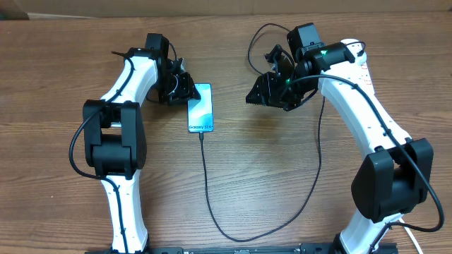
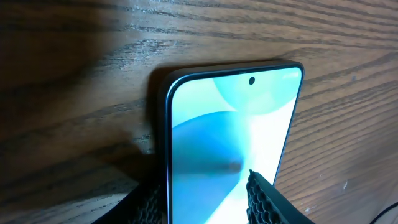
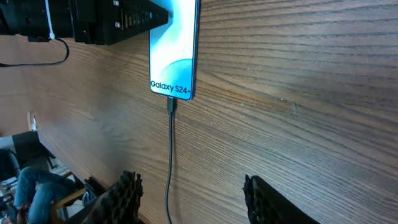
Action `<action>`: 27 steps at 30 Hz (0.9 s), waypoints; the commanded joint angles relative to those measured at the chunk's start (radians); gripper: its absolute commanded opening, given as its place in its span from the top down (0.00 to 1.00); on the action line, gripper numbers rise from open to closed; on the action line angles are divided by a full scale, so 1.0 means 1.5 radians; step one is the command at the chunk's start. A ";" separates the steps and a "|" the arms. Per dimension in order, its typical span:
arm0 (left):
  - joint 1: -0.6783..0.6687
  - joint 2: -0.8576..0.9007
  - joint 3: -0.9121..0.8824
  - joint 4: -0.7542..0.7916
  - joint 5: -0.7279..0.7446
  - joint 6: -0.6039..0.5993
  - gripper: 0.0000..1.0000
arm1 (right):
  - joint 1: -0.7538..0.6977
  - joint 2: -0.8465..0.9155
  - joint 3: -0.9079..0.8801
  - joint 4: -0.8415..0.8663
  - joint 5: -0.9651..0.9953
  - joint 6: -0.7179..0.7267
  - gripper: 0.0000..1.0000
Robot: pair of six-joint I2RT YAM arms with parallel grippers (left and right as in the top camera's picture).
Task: Plug charger to phone and switch on socket
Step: 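Lower the phone flat onto the table with the left gripper, then release the phone, raise the left arm, move right gripper to power strip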
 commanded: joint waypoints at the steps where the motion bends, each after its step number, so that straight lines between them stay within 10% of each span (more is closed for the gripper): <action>1: -0.004 0.008 0.008 -0.005 -0.034 0.010 0.55 | 0.001 -0.025 0.018 0.001 0.006 -0.006 0.46; 6: -0.004 0.007 0.009 -0.009 -0.075 -0.002 0.38 | 0.001 -0.025 0.018 -0.003 0.006 -0.006 0.46; 27: -0.004 -0.053 0.442 -0.288 -0.209 -0.010 0.30 | -0.022 -0.053 0.020 -0.001 0.006 -0.006 0.48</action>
